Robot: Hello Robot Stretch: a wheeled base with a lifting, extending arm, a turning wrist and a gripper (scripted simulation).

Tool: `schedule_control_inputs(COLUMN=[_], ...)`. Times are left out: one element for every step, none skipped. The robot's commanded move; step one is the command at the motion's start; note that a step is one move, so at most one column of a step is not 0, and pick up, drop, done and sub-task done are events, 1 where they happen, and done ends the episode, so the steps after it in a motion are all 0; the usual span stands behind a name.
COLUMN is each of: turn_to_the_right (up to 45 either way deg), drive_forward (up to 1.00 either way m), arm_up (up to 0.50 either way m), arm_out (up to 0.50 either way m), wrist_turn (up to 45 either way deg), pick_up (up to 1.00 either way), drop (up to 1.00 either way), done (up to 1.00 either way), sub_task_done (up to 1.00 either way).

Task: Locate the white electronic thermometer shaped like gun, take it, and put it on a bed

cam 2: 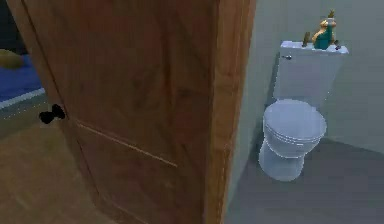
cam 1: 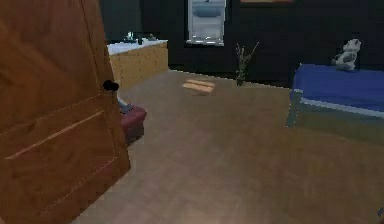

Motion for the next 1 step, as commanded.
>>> schedule_control_inputs(turn_to_the_right=[0.0], drive_forward=[1.0], arm_up=[0.0], arm_out=[0.0], wrist_turn=[0.0], pick_up=[0.0], drop=[0.0], done=[0.0], sub_task_done=[0.0])
